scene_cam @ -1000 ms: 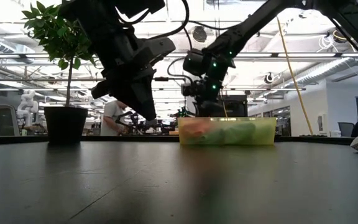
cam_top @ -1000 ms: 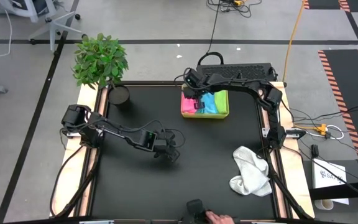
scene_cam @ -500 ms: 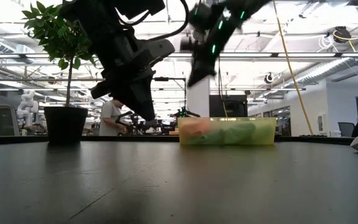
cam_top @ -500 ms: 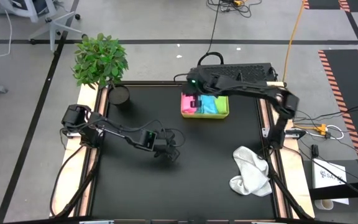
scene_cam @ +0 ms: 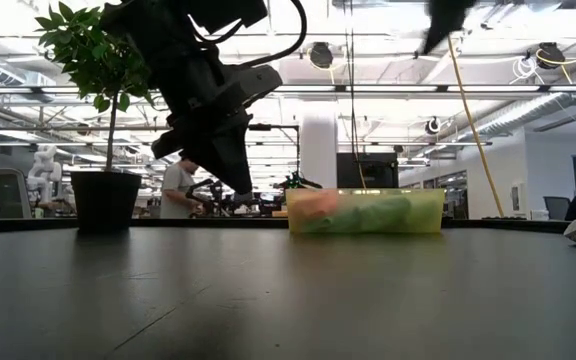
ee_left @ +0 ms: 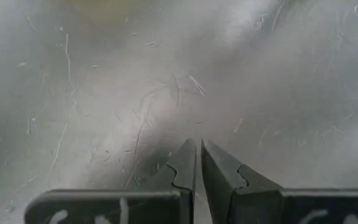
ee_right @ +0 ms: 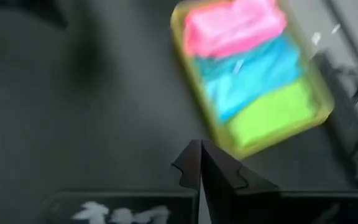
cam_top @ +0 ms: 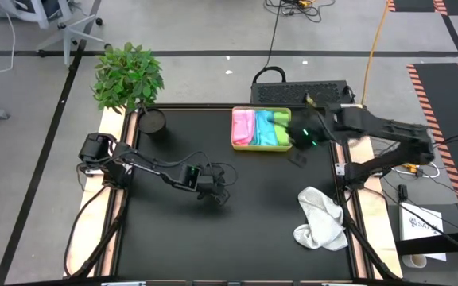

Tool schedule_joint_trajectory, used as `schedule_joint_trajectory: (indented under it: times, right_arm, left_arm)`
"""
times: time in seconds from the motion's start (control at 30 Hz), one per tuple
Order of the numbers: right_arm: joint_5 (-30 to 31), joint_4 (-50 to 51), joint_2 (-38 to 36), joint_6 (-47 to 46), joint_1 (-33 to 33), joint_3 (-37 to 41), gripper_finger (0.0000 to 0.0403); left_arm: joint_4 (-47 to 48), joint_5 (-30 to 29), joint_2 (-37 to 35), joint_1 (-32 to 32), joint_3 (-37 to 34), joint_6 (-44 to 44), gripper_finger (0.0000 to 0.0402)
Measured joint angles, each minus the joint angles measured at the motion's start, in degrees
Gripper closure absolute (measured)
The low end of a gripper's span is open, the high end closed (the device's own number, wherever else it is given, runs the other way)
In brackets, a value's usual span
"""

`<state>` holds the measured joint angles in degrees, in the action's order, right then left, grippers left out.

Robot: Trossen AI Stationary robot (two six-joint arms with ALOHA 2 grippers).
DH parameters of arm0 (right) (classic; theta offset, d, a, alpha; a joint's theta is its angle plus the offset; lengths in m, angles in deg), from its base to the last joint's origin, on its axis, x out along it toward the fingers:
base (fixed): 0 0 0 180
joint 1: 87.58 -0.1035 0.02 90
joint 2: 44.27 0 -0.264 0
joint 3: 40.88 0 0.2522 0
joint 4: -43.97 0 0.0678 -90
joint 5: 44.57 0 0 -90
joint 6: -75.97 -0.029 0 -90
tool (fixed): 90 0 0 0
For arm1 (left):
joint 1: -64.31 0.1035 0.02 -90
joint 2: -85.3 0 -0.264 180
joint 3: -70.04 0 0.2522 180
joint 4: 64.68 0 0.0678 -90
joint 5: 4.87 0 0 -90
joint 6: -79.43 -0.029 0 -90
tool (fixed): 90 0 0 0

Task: Fold microfiber towels
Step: Fold the white microfiber cloth

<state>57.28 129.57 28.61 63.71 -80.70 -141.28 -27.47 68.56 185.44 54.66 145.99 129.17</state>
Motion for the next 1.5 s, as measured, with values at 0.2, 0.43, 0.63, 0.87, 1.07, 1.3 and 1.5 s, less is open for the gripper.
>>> schedule_joint_trajectory:
  times: [0.2,0.43,0.63,0.87,1.07,1.3,1.5]
  right_arm:
    - [-1.6,3.3,-7.8,-19.5,-11.4,12.2,0.0402]
    - [-7.7,0.6,-10.6,-40.5,-24.9,30.7,0.0403]
    - [-17.9,-6.5,-10.6,-50.5,-32.3,40.4,0.0403]
    - [-19.6,-7.5,-10.6,-53.0,-36.1,42.3,0.0403]
    - [-30.2,-7.6,-10.6,-53.5,-37.4,42.3,0.0377]
    - [-35.9,-5.1,-10.6,-56.5,-42.0,42.3,0.0317]
    - [-35.7,-5.5,-10.6,-63.9,-45.5,43.2,0.0268]
  left_arm:
    - [-0.1,0.0,0.0,0.0,0.0,0.1,0.0376]
    - [-1.3,0.0,0.0,0.0,0.0,0.0,0.0376]
    - [-3.3,0.0,0.0,0.0,0.0,-0.1,0.0376]
    - [-4.1,0.0,0.0,0.0,0.0,-0.5,0.0376]
    - [-4.1,0.0,0.0,0.0,0.0,-0.6,0.0376]
    - [-4.1,-0.5,0.0,0.0,0.0,-0.6,0.0376]
    - [-4.1,-0.9,0.0,0.0,0.0,-1.3,0.0376]
